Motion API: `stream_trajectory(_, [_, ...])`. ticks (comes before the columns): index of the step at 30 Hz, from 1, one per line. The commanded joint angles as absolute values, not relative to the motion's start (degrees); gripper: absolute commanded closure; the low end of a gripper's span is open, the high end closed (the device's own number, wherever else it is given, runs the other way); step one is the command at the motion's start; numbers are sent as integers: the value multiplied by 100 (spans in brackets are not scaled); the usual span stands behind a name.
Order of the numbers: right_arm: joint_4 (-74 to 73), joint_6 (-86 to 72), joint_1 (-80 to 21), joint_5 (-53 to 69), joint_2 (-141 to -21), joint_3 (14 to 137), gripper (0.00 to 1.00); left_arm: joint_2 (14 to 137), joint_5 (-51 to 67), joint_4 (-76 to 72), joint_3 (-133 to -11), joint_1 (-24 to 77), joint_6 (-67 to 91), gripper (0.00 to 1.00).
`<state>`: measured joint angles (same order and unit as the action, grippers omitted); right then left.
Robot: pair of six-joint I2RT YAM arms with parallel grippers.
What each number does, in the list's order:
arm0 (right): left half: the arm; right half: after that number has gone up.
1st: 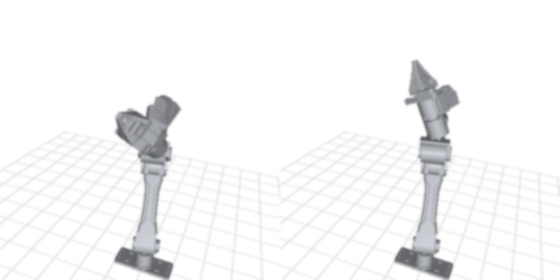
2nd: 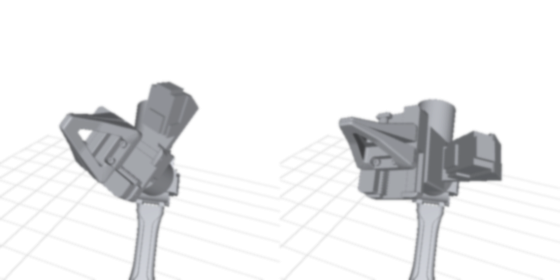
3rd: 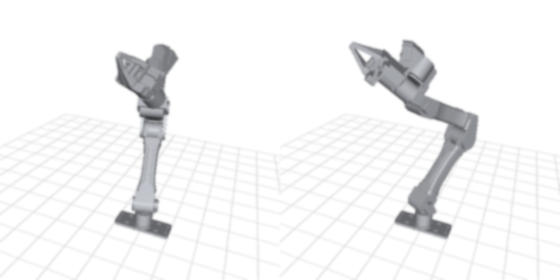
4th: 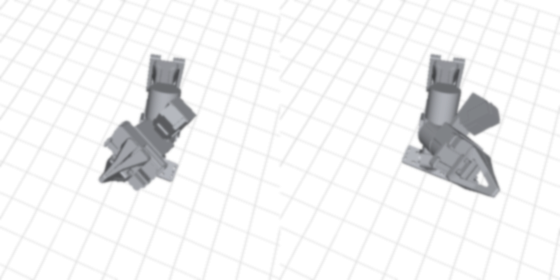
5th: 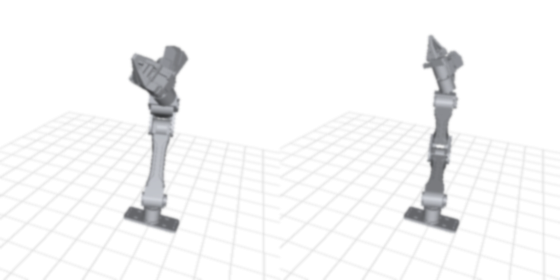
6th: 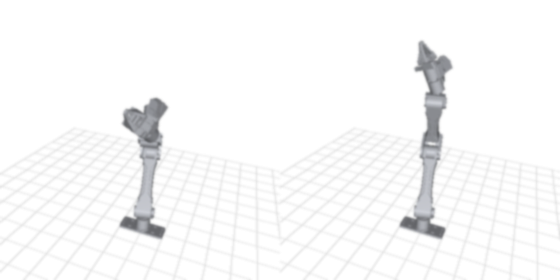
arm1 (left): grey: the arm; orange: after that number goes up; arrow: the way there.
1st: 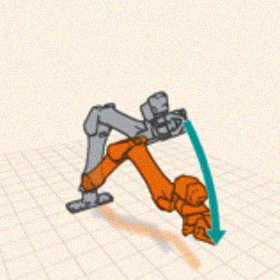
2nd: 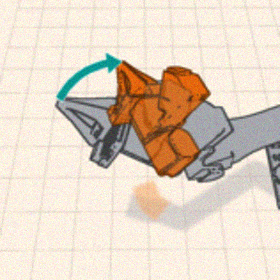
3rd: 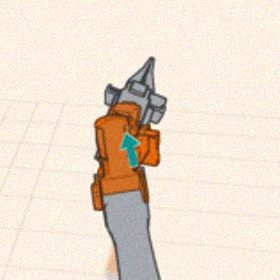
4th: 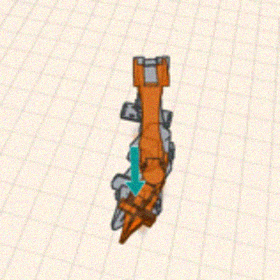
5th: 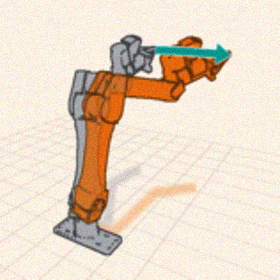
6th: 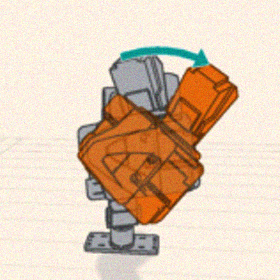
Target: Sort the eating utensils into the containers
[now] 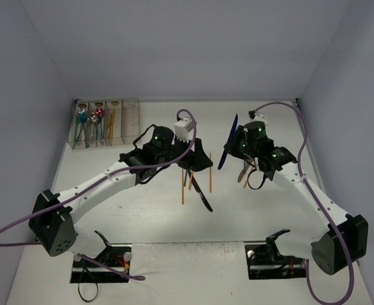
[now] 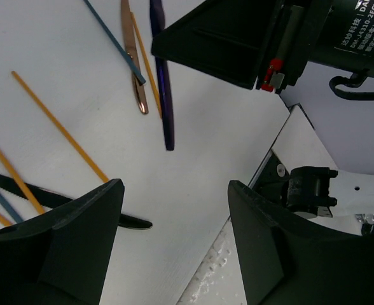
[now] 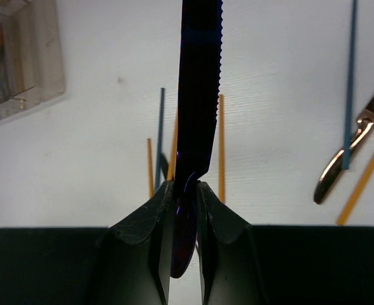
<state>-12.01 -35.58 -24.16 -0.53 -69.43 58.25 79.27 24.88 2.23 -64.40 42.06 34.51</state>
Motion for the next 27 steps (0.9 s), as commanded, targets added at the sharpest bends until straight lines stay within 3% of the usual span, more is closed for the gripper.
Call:
stream_trajectory(1, [-334, -4007, -2591, 449, -6783, 5980, 100, 8159, 2337, -316, -7064, 4544, 3443, 37])
stream_trajectory(11, [-62, -4251, -2722, 828, -6674, 5900, 100, 8692, 1726, 331, -7529, 4948, 3000, 38])
stream_trajectory(16, [52, -4303, -2760, 898, -6637, 5836, 100, 8794, 1496, 519, -7689, 4990, 2835, 44])
stream_trajectory(27, [312, -4399, -2826, 1019, -6688, 5686, 100, 8859, 1388, 325, -7580, 4992, 2848, 85])
